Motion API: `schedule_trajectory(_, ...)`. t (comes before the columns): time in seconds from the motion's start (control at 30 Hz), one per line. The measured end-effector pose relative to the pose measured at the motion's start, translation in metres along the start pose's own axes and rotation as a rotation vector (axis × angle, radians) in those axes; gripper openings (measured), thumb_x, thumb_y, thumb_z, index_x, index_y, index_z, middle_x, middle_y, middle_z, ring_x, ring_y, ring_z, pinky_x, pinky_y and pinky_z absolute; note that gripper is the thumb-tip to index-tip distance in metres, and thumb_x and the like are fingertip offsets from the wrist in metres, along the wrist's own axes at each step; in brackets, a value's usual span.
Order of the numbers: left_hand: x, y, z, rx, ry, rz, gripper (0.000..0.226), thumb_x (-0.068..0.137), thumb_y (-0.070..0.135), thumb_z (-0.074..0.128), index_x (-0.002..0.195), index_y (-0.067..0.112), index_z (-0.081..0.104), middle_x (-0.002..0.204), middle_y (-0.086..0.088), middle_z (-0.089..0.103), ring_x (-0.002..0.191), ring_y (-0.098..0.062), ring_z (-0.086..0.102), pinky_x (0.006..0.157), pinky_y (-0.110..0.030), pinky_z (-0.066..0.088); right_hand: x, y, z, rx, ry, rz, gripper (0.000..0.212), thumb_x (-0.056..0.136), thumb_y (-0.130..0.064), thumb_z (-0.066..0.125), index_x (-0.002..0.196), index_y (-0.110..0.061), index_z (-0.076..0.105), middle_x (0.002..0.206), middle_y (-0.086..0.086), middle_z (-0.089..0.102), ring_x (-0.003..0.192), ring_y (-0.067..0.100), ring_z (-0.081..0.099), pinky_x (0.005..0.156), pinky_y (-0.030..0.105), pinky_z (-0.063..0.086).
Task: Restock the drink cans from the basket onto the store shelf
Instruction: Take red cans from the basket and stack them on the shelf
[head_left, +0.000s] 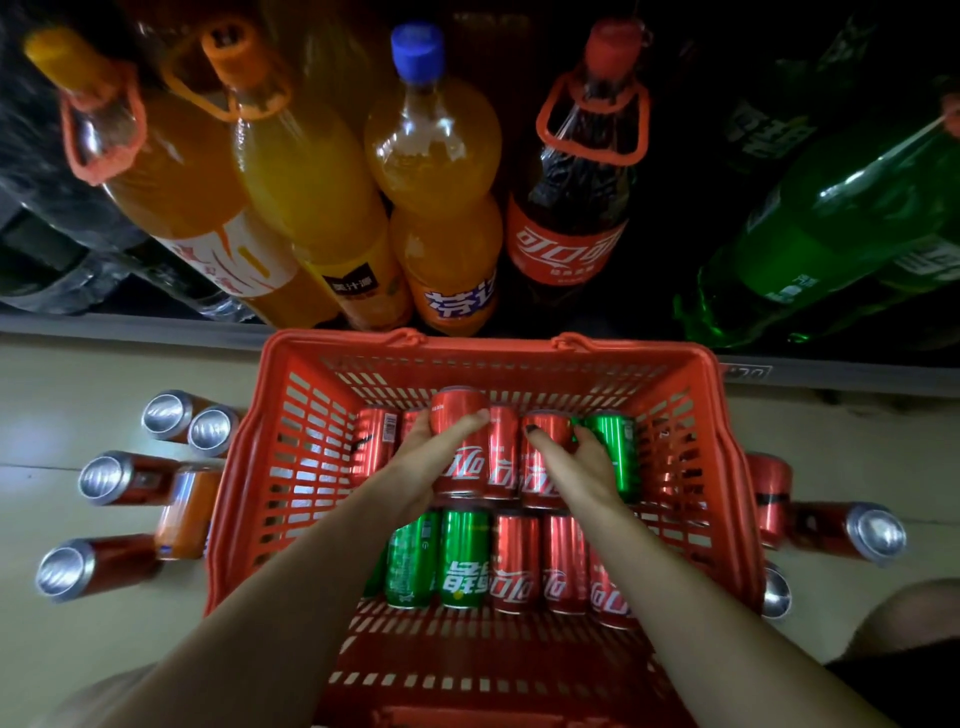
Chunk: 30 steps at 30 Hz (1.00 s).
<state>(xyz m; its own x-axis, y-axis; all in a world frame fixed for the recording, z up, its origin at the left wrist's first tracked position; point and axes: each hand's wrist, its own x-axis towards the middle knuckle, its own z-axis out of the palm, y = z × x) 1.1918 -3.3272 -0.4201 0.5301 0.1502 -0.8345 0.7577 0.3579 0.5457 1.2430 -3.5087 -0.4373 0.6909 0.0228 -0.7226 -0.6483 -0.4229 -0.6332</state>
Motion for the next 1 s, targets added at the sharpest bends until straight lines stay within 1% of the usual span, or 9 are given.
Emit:
schedule_trajectory(0.07,0.001,-0.001,-0.002,-0.031,-0.023,-0.005,0.076,0.081,0.041,0.086,0.143,0.035,0.043,0.122,-0.014,0.072,0.104,-0.036,0.075,0.086,-0.063,0.061,0.001,-0.001,0.000,0.024,0.000,0.013,0.023,0.091,-0.037,0.075,0.100,-0.024,0.058,0.091,-0.008,0.064,0.090,0.018,0.061,0.092,0.030,0.047)
schedule_trajectory(0.17,0.004,-0.004,-0.004,-0.065,-0.052,-0.026,0.084,0.075,0.042,0.088,0.145,0.035,0.043,0.123,-0.013,0.073,0.105,-0.035,0.076,0.087,-0.062,0.061,0.002,-0.002,0.003,0.164,-0.025,0.072,0.048,0.083,-0.037,0.081,0.121,-0.012,0.068,0.103,0.003,0.076,0.095,0.025,0.073,0.097,0.043,0.057)
schedule_trajectory(0.27,0.005,-0.006,-0.006,-0.083,-0.073,-0.034,0.088,0.071,0.043,0.091,0.145,0.035,0.044,0.122,-0.013,0.075,0.105,-0.035,0.076,0.089,-0.062,0.060,-0.001,-0.001,0.008,0.410,-0.175,0.162,0.046,0.085,-0.043,0.079,0.122,-0.017,0.066,0.104,0.009,0.079,0.092,0.029,0.078,0.091,0.049,0.060)
schedule_trajectory(0.4,0.008,-0.008,-0.006,-0.068,-0.089,-0.033,0.080,0.074,0.041,0.091,0.141,0.033,0.049,0.117,-0.013,0.077,0.104,-0.036,0.077,0.090,-0.062,0.060,0.000,-0.005,0.011,0.434,-0.310,0.080,0.051,0.088,-0.037,0.077,0.135,-0.030,0.058,0.112,0.009,0.078,0.100,0.030,0.077,0.094,0.055,0.059)
schedule_trajectory(0.5,0.010,-0.008,-0.005,-0.063,-0.099,-0.028,0.079,0.073,0.040,0.090,0.141,0.030,0.051,0.116,-0.014,0.078,0.104,-0.037,0.076,0.092,-0.062,0.059,-0.002,-0.011,0.009,0.422,-0.405,0.069,0.054,0.088,-0.037,0.077,0.137,-0.031,0.055,0.115,0.009,0.077,0.105,0.029,0.075,0.097,0.054,0.057)
schedule_trajectory(0.6,0.009,-0.008,-0.003,-0.054,-0.096,-0.032,0.081,0.072,0.043,0.090,0.141,0.028,0.051,0.117,-0.015,0.077,0.105,-0.038,0.076,0.092,-0.064,0.058,-0.005,-0.013,0.007,0.409,-0.434,0.073,0.047,0.092,-0.034,0.073,0.136,-0.031,0.055,0.116,0.009,0.077,0.106,0.029,0.075,0.095,0.051,0.059)
schedule_trajectory(0.8,0.003,-0.016,-0.001,-0.023,-0.122,-0.082,0.091,0.066,0.054,0.093,0.143,0.025,0.053,0.119,-0.014,0.077,0.106,-0.034,0.076,0.084,-0.052,0.063,-0.017,-0.004,0.002,0.453,-0.465,0.184,0.050,0.093,-0.040,0.070,0.136,-0.018,0.059,0.116,0.013,0.077,0.101,0.028,0.076,0.078,0.042,0.063)
schedule_trajectory(0.93,0.001,-0.020,-0.003,-0.028,-0.147,-0.090,0.092,0.068,0.052,0.094,0.145,0.023,0.052,0.122,-0.016,0.076,0.107,-0.036,0.076,0.081,-0.046,0.063,-0.023,-0.004,0.000,0.478,-0.475,0.235,0.048,0.091,-0.043,0.068,0.130,-0.016,0.064,0.116,0.015,0.076,0.114,0.034,0.071,0.099,0.054,0.055)
schedule_trajectory(1.0,0.000,-0.020,-0.004,-0.028,-0.161,-0.094,0.088,0.071,0.052,0.091,0.145,0.023,0.053,0.122,-0.015,0.076,0.107,-0.035,0.076,0.081,-0.046,0.063,-0.027,-0.005,0.001,0.505,-0.467,0.252,0.044,0.092,-0.041,0.067,0.127,-0.014,0.066,0.113,0.014,0.077,0.110,0.033,0.072,0.096,0.052,0.056)
